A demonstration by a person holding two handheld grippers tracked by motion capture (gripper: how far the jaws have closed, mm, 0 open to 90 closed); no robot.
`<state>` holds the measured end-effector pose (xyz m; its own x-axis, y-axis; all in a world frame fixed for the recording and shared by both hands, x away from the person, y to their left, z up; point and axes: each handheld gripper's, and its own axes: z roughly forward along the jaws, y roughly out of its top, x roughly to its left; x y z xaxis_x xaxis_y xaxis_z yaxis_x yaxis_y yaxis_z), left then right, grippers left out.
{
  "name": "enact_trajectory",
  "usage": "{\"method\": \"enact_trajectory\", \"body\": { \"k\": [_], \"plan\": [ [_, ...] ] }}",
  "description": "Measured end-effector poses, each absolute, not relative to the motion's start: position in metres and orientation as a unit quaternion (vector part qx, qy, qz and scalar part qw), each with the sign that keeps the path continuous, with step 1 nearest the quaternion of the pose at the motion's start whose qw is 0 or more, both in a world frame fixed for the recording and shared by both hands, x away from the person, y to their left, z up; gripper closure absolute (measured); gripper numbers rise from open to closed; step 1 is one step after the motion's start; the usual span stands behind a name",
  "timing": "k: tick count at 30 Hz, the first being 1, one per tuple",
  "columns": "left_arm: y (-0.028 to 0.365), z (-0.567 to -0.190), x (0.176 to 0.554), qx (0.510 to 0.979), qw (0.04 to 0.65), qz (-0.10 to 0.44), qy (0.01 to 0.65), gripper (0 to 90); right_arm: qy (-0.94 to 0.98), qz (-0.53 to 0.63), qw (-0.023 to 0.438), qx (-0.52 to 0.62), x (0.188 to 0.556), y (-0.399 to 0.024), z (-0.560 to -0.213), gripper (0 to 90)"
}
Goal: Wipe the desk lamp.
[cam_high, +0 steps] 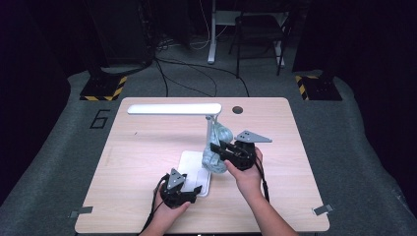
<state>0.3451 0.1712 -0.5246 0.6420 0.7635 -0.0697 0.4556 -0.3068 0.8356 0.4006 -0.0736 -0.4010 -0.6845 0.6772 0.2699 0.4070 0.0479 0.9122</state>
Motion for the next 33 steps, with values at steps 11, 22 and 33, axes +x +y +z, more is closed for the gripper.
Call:
{"method": "enact_trajectory", "body": {
  "k": [11, 22, 33],
  "plan": [
    [0.17, -0.525, 0.345, 0.785, 0.449, 0.174, 0.391, 24.5, 0.664, 0.651, 0.142, 0.34, 0.39, -0.085, -0.338, 70.7],
    [0.171, -0.525, 0.345, 0.787, 0.446, 0.177, 0.388, 24.5, 0.709, 0.601, 0.14, 0.342, 0.388, -0.076, -0.374, 70.6],
    [0.171, -0.525, 0.345, 0.786, 0.449, 0.171, 0.39, 24.7, 0.734, 0.555, 0.105, 0.378, 0.384, -0.083, -0.431, 70.5]
  ]
}}
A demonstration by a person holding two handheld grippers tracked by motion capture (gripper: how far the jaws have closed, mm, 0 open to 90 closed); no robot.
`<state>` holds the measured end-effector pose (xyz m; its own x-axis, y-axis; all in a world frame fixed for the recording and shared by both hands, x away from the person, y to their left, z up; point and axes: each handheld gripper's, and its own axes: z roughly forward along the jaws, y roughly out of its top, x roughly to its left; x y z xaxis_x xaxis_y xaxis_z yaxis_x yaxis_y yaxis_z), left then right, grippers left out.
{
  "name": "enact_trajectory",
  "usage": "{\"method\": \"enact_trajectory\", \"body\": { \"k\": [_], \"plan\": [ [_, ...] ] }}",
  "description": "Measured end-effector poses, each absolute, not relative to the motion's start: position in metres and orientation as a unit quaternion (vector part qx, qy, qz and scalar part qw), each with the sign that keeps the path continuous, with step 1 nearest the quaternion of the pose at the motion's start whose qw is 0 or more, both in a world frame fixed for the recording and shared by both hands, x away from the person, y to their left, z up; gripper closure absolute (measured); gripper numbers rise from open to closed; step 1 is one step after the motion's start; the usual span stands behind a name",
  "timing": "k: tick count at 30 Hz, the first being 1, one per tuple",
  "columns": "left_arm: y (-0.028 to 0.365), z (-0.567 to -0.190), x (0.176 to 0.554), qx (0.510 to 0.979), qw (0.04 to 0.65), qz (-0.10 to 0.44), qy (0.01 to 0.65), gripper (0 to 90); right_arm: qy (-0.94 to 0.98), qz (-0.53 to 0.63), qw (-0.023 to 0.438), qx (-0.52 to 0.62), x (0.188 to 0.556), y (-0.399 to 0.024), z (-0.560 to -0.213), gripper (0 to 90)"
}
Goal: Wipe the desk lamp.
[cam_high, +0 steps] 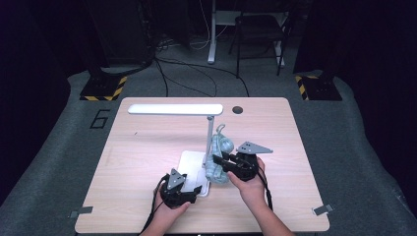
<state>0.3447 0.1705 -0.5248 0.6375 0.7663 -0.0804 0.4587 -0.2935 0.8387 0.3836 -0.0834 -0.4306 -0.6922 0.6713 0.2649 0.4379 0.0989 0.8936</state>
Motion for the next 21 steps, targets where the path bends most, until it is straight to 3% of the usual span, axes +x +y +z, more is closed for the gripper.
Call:
{"method": "enact_trajectory", "body": {
  "k": [11, 21],
  "plan": [
    [0.171, -0.525, 0.345, 0.787, 0.447, 0.172, 0.389, 24.7, 0.714, 0.567, 0.161, 0.377, 0.351, -0.12, -0.425, 68.0],
    [0.171, -0.525, 0.345, 0.786, 0.448, 0.17, 0.391, 24.8, 0.684, 0.566, 0.185, 0.422, 0.337, -0.164, -0.437, 68.0]
  ]
}}
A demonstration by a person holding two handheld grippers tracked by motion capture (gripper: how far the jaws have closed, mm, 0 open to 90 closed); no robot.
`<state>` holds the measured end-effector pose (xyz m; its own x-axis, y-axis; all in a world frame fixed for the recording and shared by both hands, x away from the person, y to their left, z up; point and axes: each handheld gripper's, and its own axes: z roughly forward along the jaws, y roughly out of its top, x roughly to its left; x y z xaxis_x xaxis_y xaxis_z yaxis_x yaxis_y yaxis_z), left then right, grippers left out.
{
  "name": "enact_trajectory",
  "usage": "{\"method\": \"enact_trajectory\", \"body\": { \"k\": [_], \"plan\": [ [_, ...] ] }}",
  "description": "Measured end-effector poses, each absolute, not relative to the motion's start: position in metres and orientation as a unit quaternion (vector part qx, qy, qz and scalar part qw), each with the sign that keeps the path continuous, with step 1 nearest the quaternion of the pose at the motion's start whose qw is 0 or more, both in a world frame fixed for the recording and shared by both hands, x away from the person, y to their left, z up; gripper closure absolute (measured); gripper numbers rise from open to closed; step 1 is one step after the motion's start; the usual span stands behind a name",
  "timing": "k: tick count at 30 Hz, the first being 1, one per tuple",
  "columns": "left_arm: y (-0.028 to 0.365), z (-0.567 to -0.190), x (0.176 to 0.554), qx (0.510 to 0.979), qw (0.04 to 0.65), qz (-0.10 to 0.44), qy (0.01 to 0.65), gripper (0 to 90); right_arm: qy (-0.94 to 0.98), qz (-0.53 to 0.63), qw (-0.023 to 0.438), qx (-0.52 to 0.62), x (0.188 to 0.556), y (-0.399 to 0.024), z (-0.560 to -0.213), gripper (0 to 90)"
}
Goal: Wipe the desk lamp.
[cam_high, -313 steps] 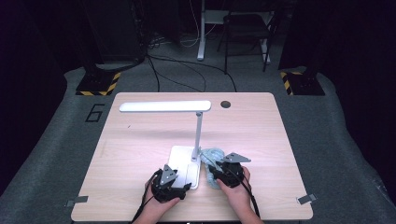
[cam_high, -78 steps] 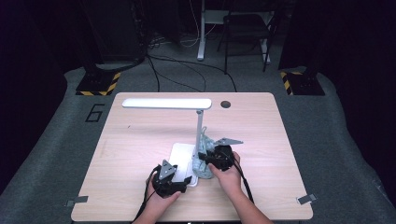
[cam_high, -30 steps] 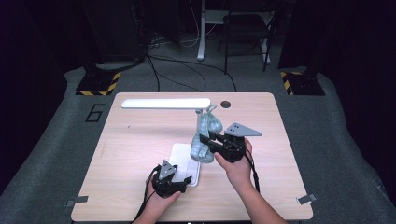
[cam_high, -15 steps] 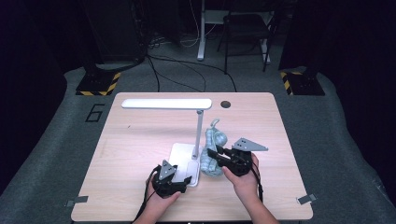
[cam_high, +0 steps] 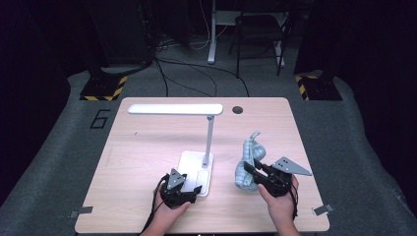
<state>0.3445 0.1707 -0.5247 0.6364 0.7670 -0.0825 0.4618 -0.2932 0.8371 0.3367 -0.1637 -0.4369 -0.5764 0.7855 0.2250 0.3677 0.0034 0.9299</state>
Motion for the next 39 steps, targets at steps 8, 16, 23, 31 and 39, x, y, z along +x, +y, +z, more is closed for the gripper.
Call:
{"method": "enact_trajectory", "body": {
  "k": [8, 16, 23, 31, 39],
  "plan": [
    [0.171, -0.525, 0.345, 0.785, 0.449, 0.17, 0.391, 24.7, 0.687, 0.515, 0.233, 0.457, 0.329, -0.193, -0.459, 67.9],
    [0.171, -0.525, 0.345, 0.785, 0.448, 0.17, 0.391, 24.7, 0.707, 0.448, 0.234, 0.495, 0.347, -0.212, -0.489, 67.7],
    [0.171, -0.525, 0.345, 0.785, 0.448, 0.17, 0.391, 24.7, 0.711, 0.43, 0.187, 0.523, 0.362, -0.212, -0.513, 62.2],
    [0.171, -0.525, 0.345, 0.785, 0.449, 0.168, 0.392, 24.7, 0.714, 0.424, 0.203, 0.519, 0.359, -0.206, -0.513, 50.4],
    [0.171, -0.525, 0.345, 0.785, 0.449, 0.167, 0.392, 24.8, 0.694, 0.439, 0.253, 0.511, 0.349, -0.199, -0.504, 35.0]
  ]
}}
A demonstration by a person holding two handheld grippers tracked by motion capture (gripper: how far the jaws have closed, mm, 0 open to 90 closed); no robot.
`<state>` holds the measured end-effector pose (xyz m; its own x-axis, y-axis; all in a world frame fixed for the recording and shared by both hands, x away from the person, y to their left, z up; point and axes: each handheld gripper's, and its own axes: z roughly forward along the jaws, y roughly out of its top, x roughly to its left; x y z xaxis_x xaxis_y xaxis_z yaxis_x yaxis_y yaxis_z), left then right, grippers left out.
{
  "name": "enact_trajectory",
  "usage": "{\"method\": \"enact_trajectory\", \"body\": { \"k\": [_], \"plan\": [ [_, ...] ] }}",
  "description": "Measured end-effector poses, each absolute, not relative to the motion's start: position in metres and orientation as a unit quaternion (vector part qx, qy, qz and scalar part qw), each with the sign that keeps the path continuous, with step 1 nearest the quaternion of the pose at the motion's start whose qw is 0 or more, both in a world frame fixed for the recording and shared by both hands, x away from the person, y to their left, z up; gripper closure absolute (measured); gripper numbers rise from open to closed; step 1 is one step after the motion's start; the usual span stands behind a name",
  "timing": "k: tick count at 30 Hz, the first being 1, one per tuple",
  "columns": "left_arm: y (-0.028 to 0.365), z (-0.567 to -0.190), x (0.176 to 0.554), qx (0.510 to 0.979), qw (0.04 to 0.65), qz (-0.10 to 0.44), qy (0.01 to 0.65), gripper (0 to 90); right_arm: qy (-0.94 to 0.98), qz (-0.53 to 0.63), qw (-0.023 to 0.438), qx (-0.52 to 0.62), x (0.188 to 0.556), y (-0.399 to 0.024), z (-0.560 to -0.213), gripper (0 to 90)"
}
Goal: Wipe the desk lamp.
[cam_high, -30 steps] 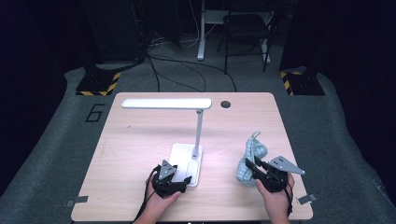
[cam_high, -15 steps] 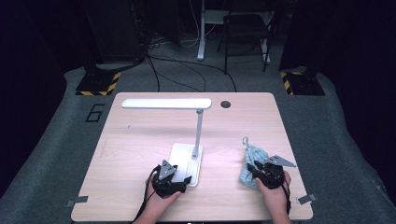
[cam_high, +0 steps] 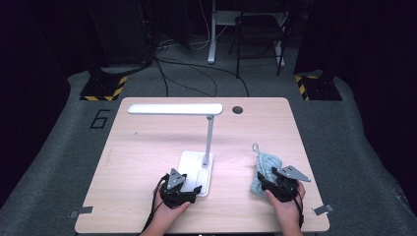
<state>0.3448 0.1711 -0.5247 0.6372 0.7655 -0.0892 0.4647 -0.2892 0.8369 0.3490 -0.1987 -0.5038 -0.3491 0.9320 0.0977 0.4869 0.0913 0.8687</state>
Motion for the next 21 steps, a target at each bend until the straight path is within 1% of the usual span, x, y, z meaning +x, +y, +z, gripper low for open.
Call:
{"method": "enact_trajectory", "body": {
  "k": [4, 9, 13, 17, 21],
  "plan": [
    [0.172, -0.524, 0.345, 0.787, 0.448, 0.168, 0.389, 24.8, 0.696, 0.452, 0.268, 0.49, 0.344, -0.196, -0.498, 33.1],
    [0.171, -0.525, 0.346, 0.787, 0.449, 0.17, 0.388, 24.5, 0.711, 0.482, 0.264, 0.439, 0.337, -0.184, -0.492, 34.7],
    [0.172, -0.525, 0.346, 0.788, 0.449, 0.169, 0.387, 24.6, 0.719, 0.504, 0.251, 0.409, 0.334, -0.169, -0.482, 37.0],
    [0.171, -0.525, 0.346, 0.785, 0.451, 0.173, 0.388, 24.7, 0.736, 0.505, 0.246, 0.378, 0.342, -0.151, -0.463, 38.8],
    [0.171, -0.525, 0.346, 0.785, 0.451, 0.173, 0.388, 24.7, 0.738, 0.525, 0.212, 0.367, 0.354, -0.137, -0.444, 38.4]
  ]
}}
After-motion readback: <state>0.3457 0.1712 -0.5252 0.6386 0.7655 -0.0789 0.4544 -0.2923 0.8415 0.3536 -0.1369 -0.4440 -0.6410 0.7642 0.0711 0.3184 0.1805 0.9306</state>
